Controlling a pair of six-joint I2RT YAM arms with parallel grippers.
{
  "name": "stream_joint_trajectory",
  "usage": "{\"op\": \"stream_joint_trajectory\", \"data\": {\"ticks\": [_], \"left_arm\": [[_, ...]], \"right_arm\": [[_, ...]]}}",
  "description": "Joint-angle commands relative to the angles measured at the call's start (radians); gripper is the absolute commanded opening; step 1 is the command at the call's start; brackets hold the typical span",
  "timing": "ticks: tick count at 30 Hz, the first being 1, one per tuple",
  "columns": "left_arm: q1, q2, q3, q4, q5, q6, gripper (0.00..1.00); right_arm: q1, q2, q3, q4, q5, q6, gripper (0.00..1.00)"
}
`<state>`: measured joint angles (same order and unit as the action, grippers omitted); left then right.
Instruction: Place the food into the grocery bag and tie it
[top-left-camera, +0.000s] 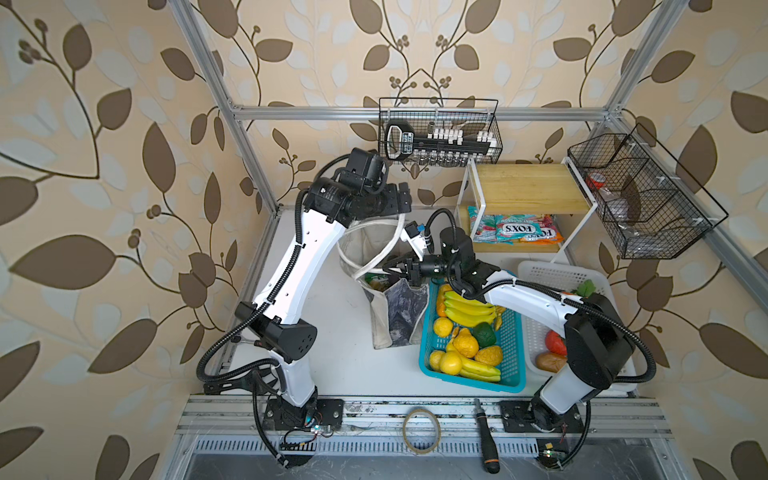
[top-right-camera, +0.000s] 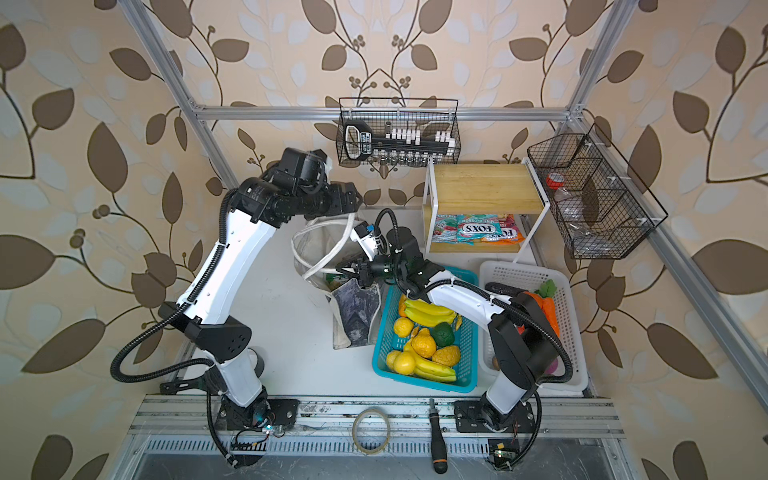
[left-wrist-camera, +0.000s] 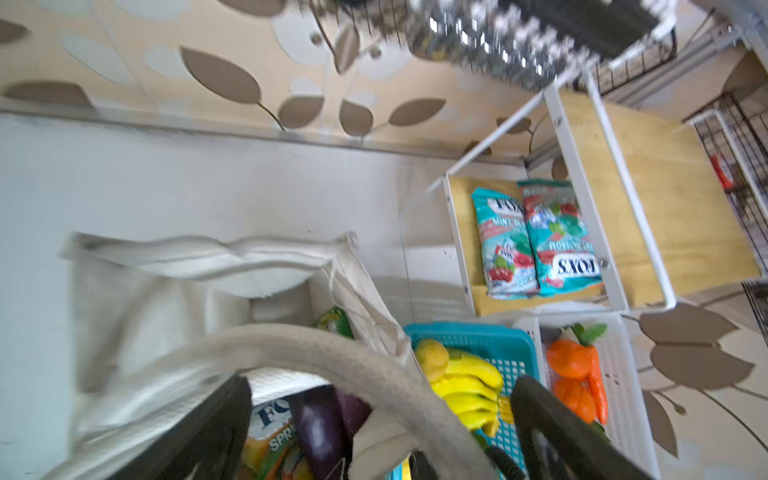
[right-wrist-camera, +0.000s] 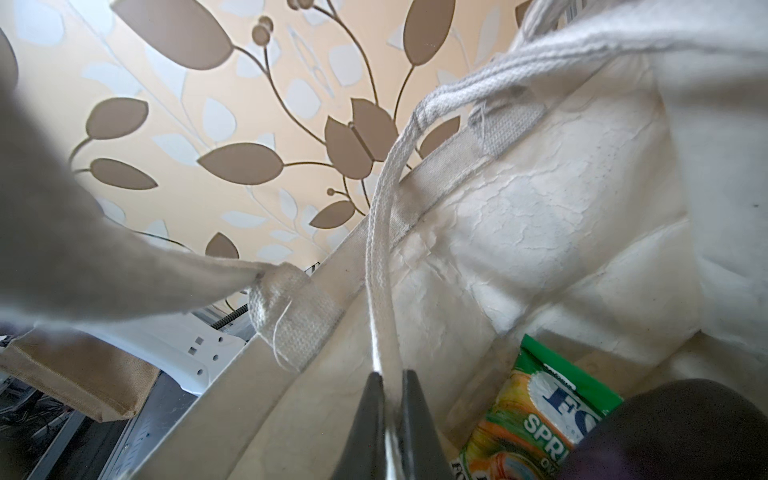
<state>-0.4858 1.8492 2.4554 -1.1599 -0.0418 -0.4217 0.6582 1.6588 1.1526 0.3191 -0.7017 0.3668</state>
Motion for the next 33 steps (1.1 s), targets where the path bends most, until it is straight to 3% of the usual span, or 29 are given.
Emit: {"op": "stream_joint_trajectory", "data": {"ticks": [1, 2, 5, 9, 10, 12, 14, 16, 18, 21, 24, 28, 33], "left_arm": [[-0.010, 0.031, 0.246, -0.281, -0.248, 0.093, 0.99], [-0.011, 0.026, 0.232, -0.289, -0.268, 0.093, 0.99], [-0.008, -0.111, -0.010, -0.180, -0.347, 0.086, 0.96], [0.108, -0.354, -0.301, 0.034, -0.241, 0.059, 0.65], [0.135, -0.389, -0.357, 0.056, -0.220, 0.047, 0.63], [0.178, -0.442, -0.517, 0.071, -0.178, 0.012, 0.66], [0.214, -0.500, -0.703, 0.151, -0.121, -0.002, 0.84], [0.263, -0.575, -0.867, 0.266, -0.058, -0.019, 0.86], [0.311, -0.584, -0.928, 0.320, 0.034, -0.035, 0.94], [0.422, -0.550, -1.052, 0.520, 0.370, -0.128, 0.98], [0.422, -0.510, -1.089, 0.603, 0.409, -0.151, 0.87], [0.422, -0.503, -1.089, 0.652, 0.435, -0.151, 0.54], [0.381, -0.517, -1.058, 0.618, 0.398, -0.115, 0.54]], "right_arm": [[0.001, 0.013, -0.009, 0.050, -0.025, -0.003, 0.00], [0.000, 0.015, -0.008, 0.054, -0.028, -0.002, 0.00], [-0.003, 0.022, -0.003, 0.056, -0.036, -0.002, 0.00], [-0.007, 0.022, -0.004, 0.070, -0.045, 0.005, 0.00], [-0.006, 0.024, -0.002, 0.072, -0.050, 0.007, 0.00], [-0.006, 0.028, 0.004, 0.071, -0.061, 0.010, 0.00], [-0.007, 0.027, 0.004, 0.072, -0.067, 0.009, 0.00], [-0.006, 0.024, 0.007, 0.069, -0.074, 0.005, 0.00], [-0.006, 0.027, 0.008, 0.065, -0.078, 0.004, 0.00], [-0.006, 0.028, 0.003, 0.074, -0.088, 0.010, 0.00], [-0.007, 0.029, 0.006, 0.062, -0.091, 0.003, 0.00], [-0.004, 0.030, 0.007, 0.057, -0.090, 0.001, 0.00], [-0.002, 0.043, 0.023, 0.043, -0.093, -0.001, 0.00]]}}
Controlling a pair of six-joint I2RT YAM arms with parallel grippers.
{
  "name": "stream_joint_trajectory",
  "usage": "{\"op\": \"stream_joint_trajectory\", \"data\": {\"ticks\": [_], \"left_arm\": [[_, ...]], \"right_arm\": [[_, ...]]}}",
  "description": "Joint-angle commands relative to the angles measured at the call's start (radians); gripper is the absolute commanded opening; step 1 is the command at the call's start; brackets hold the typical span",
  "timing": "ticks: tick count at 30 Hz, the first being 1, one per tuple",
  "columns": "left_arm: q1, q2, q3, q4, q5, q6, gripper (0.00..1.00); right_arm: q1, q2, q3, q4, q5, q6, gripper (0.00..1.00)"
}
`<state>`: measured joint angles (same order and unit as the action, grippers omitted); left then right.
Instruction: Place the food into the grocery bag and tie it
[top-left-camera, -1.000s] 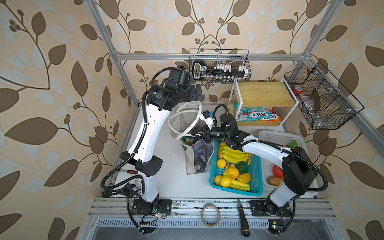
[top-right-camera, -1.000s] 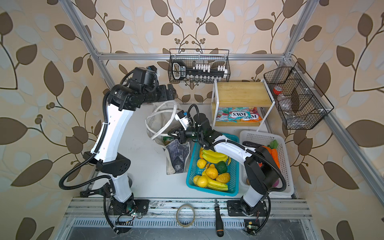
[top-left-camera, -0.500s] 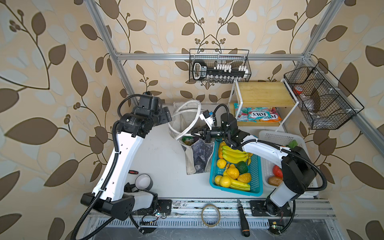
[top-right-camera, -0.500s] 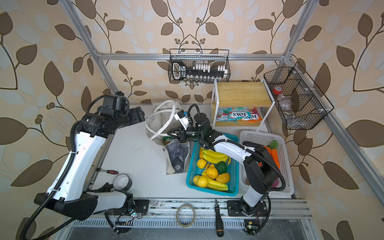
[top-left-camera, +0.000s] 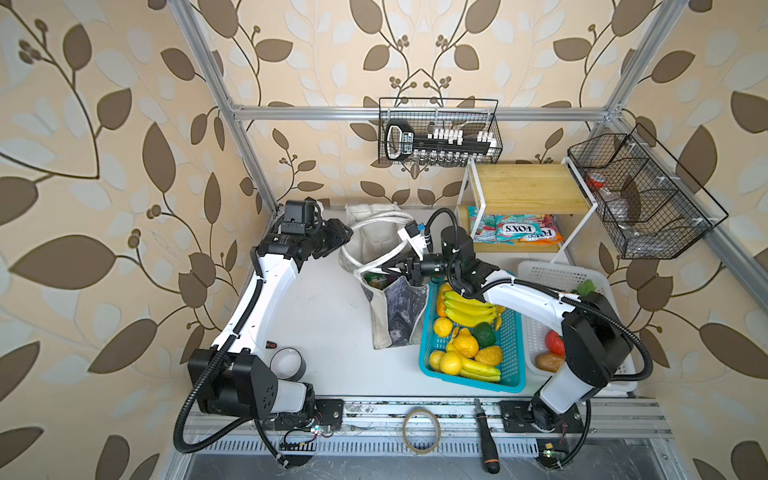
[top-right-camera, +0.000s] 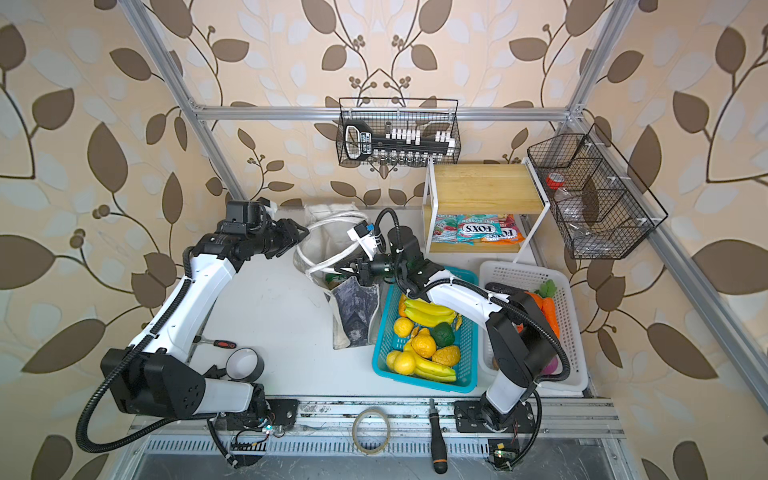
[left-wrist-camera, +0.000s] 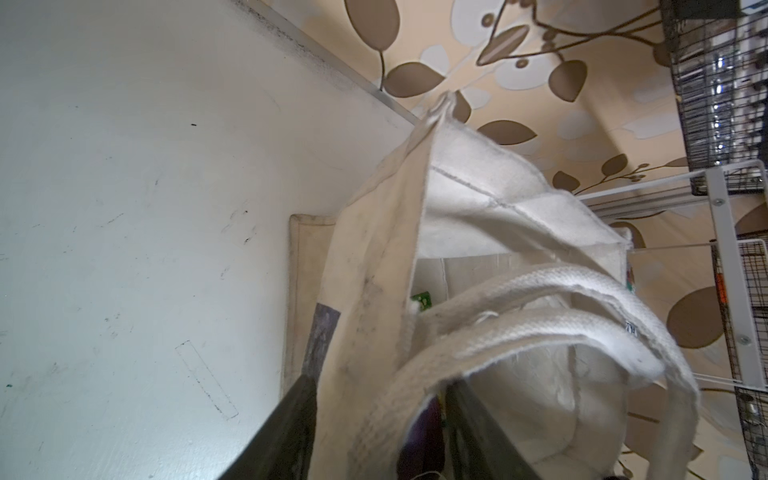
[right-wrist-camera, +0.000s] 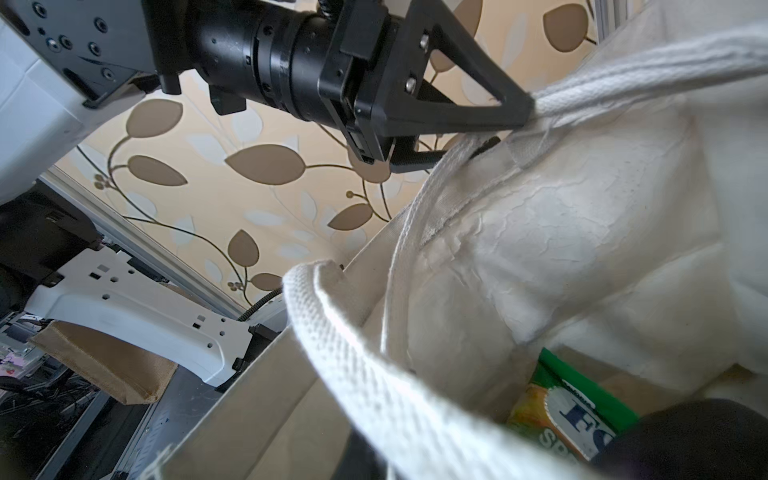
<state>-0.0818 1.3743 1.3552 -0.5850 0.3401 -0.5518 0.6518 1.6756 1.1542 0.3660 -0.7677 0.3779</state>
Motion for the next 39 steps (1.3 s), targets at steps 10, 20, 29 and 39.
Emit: {"op": "stream_joint_trajectory", "data": {"ticks": [10, 20, 29, 39], "left_arm": [[-0.049, 0.018, 0.115, -0.069, 0.017, 0.081, 0.04], [-0.044, -0.053, 0.090, -0.062, 0.022, 0.063, 0.00], [-0.041, -0.083, 0.063, -0.044, 0.058, 0.045, 0.00], [-0.039, -0.145, 0.071, -0.035, 0.104, 0.020, 0.00]], "right_arm": [[0.011, 0.032, 0.042, -0.070, 0.011, -0.048, 0.00], [-0.079, -0.095, -0.077, 0.083, 0.039, 0.131, 0.63], [-0.108, -0.059, -0.074, 0.260, 0.009, 0.335, 0.87], [-0.068, -0.075, 0.107, -0.183, 0.307, 0.138, 0.29]]}}
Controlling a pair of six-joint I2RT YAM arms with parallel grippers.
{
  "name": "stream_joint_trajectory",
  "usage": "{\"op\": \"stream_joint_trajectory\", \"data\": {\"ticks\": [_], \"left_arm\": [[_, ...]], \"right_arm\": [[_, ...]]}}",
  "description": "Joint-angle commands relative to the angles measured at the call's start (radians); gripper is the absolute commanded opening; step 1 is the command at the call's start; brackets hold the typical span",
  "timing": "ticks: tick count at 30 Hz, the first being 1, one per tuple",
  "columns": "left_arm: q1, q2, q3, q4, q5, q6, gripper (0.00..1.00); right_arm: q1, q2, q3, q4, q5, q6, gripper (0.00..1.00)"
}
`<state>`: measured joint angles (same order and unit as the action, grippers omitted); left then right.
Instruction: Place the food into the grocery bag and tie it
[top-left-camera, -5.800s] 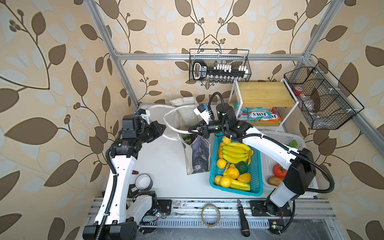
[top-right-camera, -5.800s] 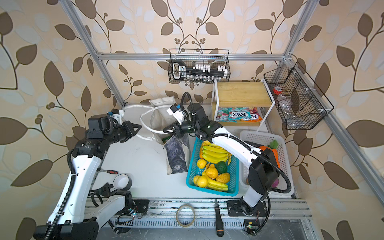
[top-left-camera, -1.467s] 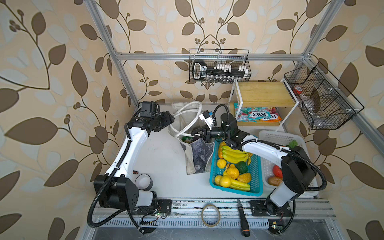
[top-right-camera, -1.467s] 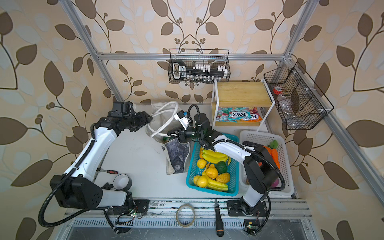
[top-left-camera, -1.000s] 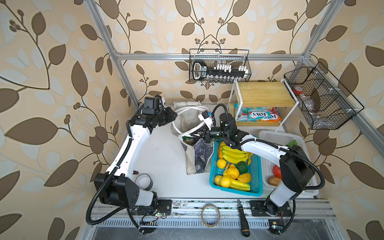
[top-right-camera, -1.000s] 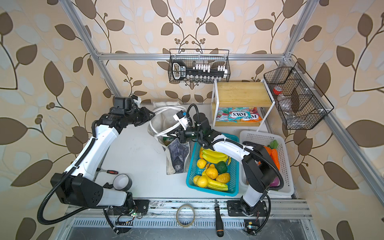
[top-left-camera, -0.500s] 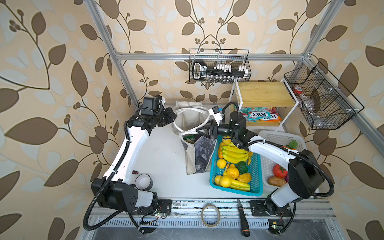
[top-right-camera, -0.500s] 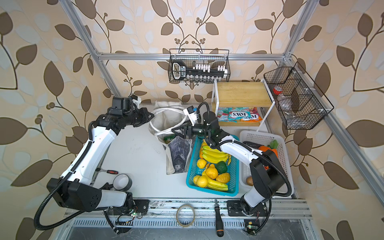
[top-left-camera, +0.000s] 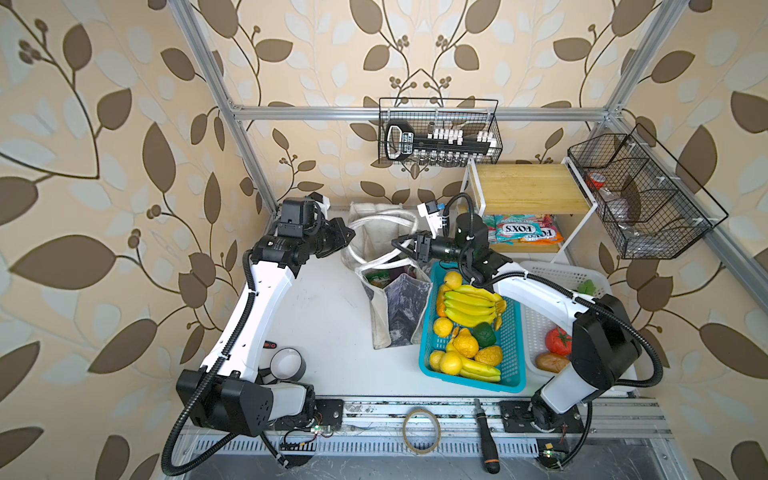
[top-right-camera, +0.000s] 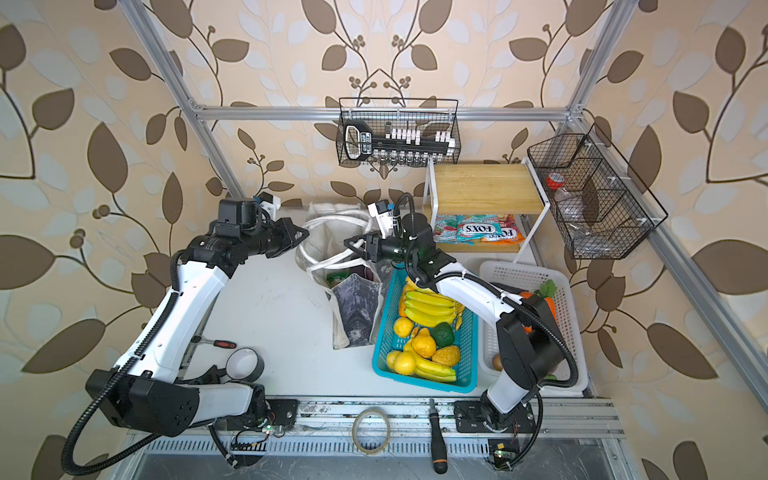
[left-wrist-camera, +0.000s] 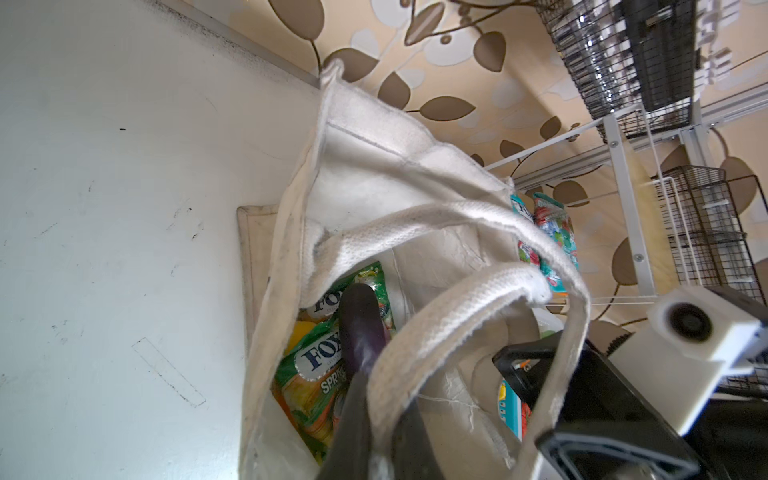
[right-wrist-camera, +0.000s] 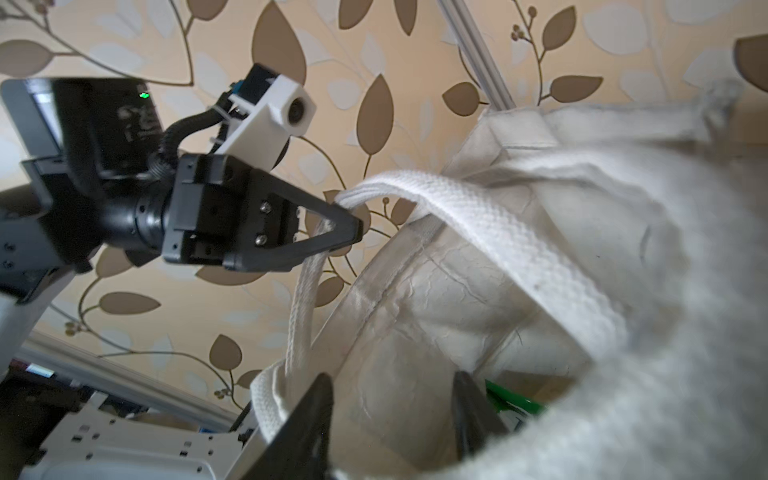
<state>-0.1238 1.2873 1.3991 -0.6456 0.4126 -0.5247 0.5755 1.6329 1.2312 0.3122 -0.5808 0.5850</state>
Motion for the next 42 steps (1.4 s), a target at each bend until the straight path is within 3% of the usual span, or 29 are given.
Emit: {"op": "stream_joint_trajectory", "data": {"ticks": [1, 3, 4, 9, 13, 17, 20, 26, 32, 37, 42], "left_arm": [[0.002, -0.064, 0.028, 0.027, 0.036, -0.008, 0.00], [0.004, -0.076, 0.032, 0.027, 0.038, -0.011, 0.00], [0.004, -0.085, 0.035, 0.026, 0.035, -0.013, 0.00], [0.007, -0.122, 0.050, 0.031, 0.044, -0.029, 0.00], [0.007, -0.150, 0.033, 0.085, 0.074, -0.076, 0.00], [0.007, -0.138, 0.032, 0.147, 0.155, -0.133, 0.00], [0.007, -0.108, 0.032, 0.186, 0.217, -0.167, 0.00], [0.007, -0.126, 0.022, 0.259, 0.263, -0.205, 0.00], [0.001, -0.095, 0.021, 0.370, 0.425, -0.288, 0.00], [-0.033, -0.085, -0.026, 0.351, 0.471, -0.218, 0.00], [-0.170, -0.042, 0.026, 0.192, 0.490, -0.003, 0.00]], "right_arm": [[0.005, -0.040, 0.032, -0.142, 0.131, -0.075, 0.19], [0.004, -0.050, 0.052, -0.194, 0.148, -0.109, 0.02], [0.004, -0.059, 0.061, -0.223, 0.166, -0.131, 0.00], [-0.005, -0.096, 0.106, -0.337, 0.235, -0.223, 0.00], [0.009, -0.093, 0.177, -0.432, 0.199, -0.336, 0.00], [0.061, -0.053, 0.267, -0.574, 0.292, -0.475, 0.01], [0.060, -0.046, 0.286, -0.553, 0.240, -0.443, 0.01], [0.074, -0.034, 0.341, -0.577, 0.292, -0.461, 0.00], [0.081, -0.005, 0.353, -0.586, 0.289, -0.437, 0.00], [0.082, 0.004, 0.383, -0.561, 0.251, -0.348, 0.00], [0.088, 0.001, 0.385, -0.525, 0.229, -0.267, 0.00]]}}
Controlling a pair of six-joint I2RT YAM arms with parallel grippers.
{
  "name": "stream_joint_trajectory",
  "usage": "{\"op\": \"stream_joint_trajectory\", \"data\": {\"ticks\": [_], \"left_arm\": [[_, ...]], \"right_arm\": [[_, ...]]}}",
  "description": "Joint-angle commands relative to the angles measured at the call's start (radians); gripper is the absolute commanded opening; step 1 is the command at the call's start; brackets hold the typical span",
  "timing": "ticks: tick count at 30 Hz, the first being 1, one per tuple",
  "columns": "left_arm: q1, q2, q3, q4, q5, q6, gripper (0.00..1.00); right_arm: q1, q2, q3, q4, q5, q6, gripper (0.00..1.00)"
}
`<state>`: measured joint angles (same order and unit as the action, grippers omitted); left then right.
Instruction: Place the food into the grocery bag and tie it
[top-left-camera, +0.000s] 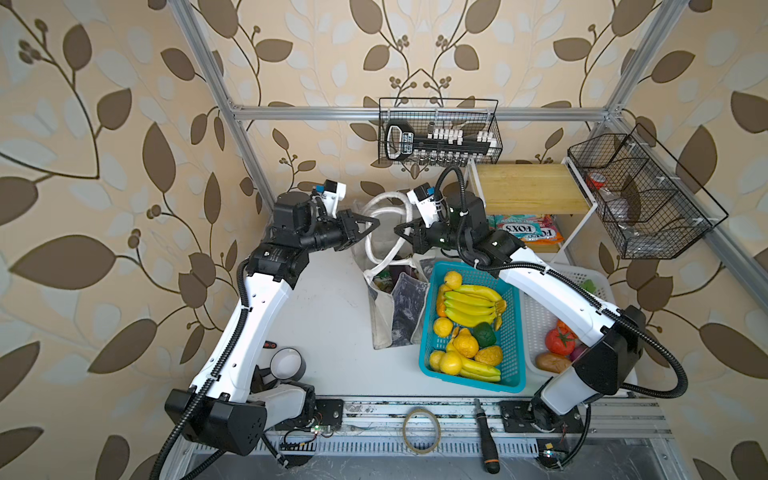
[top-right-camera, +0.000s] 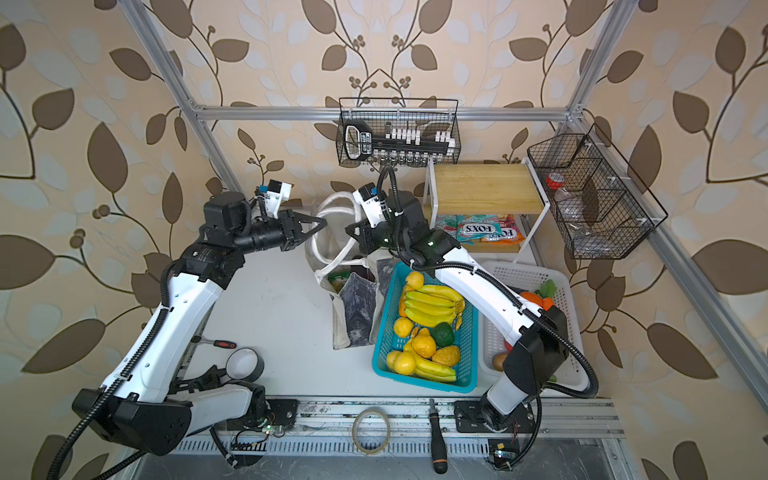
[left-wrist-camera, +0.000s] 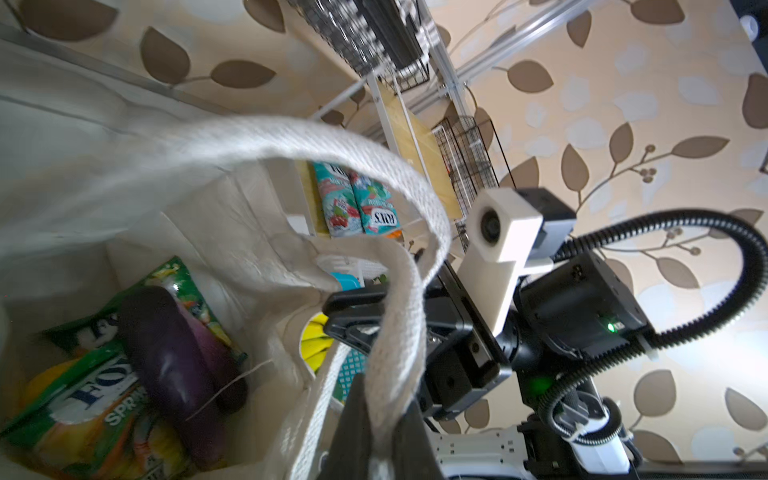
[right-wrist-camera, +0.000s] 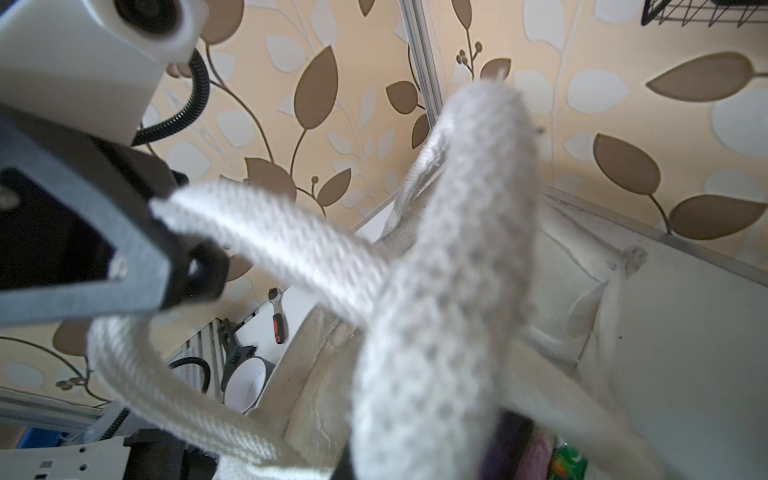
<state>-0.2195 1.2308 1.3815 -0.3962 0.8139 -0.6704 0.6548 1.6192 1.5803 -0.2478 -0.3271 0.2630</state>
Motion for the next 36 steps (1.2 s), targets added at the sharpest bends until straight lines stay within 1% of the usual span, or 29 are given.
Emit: {"op": "stream_joint_trajectory", "data": {"ticks": [1, 2, 6, 7, 8, 10, 11, 12, 13, 14, 15, 16, 17, 21, 24, 25, 27, 29, 30, 31, 33, 34, 36], "left_arm": [[-0.106, 0.025, 0.051, -0.080, 0.073, 0.174, 0.00], [-0.122, 0.035, 0.046, -0.089, 0.064, 0.187, 0.01], [-0.124, 0.077, 0.031, -0.077, 0.073, 0.186, 0.09], [-0.124, 0.081, 0.029, -0.076, 0.060, 0.189, 0.14], [-0.124, 0.082, 0.033, -0.093, 0.030, 0.204, 0.29], [-0.124, 0.071, 0.024, -0.082, 0.011, 0.231, 0.50], [-0.124, 0.059, 0.007, -0.063, -0.019, 0.244, 0.58], [-0.124, 0.041, -0.010, -0.057, -0.080, 0.247, 0.60], [-0.127, 0.009, -0.040, -0.029, -0.163, 0.252, 0.59], [-0.130, -0.031, -0.095, 0.053, -0.189, 0.243, 0.55], [-0.130, -0.069, -0.148, 0.119, -0.241, 0.227, 0.52], [-0.130, -0.103, -0.201, 0.200, -0.286, 0.197, 0.52], [-0.130, -0.123, -0.229, 0.238, -0.311, 0.178, 0.54], [-0.130, -0.114, -0.214, 0.186, -0.350, 0.171, 0.57], [-0.129, -0.086, -0.203, 0.177, -0.275, 0.176, 0.57], [-0.129, -0.085, -0.200, 0.173, -0.265, 0.174, 0.57], [-0.123, -0.101, -0.204, 0.162, -0.298, 0.172, 0.59], [-0.116, -0.137, -0.242, 0.235, -0.302, 0.166, 0.63], [-0.116, -0.154, -0.258, 0.274, -0.300, 0.158, 0.67], [-0.116, -0.163, -0.271, 0.315, -0.280, 0.143, 0.70], [-0.116, -0.156, -0.241, 0.282, -0.247, 0.158, 0.68], [-0.117, -0.139, -0.226, 0.267, -0.207, 0.169, 0.67], [-0.116, -0.093, -0.184, 0.182, -0.137, 0.215, 0.61]], "right_arm": [[0.010, 0.015, 0.036, 0.039, -0.027, 0.065, 0.00], [0.011, 0.014, 0.030, 0.050, -0.028, 0.076, 0.00], [0.017, 0.003, -0.030, 0.142, -0.066, 0.123, 0.00], [0.015, 0.002, -0.044, 0.172, -0.083, 0.137, 0.00], [0.014, 0.002, -0.053, 0.189, -0.095, 0.145, 0.00], [0.013, -0.001, -0.069, 0.222, -0.105, 0.154, 0.00], [0.011, -0.002, -0.080, 0.243, -0.115, 0.159, 0.00], [0.009, -0.004, -0.093, 0.267, -0.124, 0.167, 0.00], [0.008, -0.007, -0.107, 0.294, -0.126, 0.178, 0.00], [0.004, -0.009, -0.121, 0.317, -0.124, 0.188, 0.00], [-0.001, -0.006, -0.129, 0.339, -0.127, 0.201, 0.00], [-0.007, 0.003, -0.130, 0.355, -0.141, 0.214, 0.00], [-0.011, 0.012, -0.125, 0.363, -0.155, 0.224, 0.00], [-0.011, 0.018, -0.119, 0.374, -0.168, 0.228, 0.00], [-0.009, 0.006, -0.121, 0.375, -0.164, 0.229, 0.00], [-0.011, 0.003, -0.121, 0.375, -0.166, 0.230, 0.00], [-0.022, 0.001, -0.124, 0.382, -0.180, 0.242, 0.00], [-0.027, 0.005, -0.123, 0.385, -0.196, 0.250, 0.00], [-0.026, 0.010, -0.118, 0.380, -0.205, 0.249, 0.00], [-0.025, 0.014, -0.115, 0.376, -0.207, 0.251, 0.00], [-0.022, 0.022, -0.115, 0.373, -0.202, 0.258, 0.00], [-0.021, 0.023, -0.118, 0.379, -0.206, 0.262, 0.00], [-0.020, 0.019, -0.126, 0.406, -0.217, 0.283, 0.00]]}}
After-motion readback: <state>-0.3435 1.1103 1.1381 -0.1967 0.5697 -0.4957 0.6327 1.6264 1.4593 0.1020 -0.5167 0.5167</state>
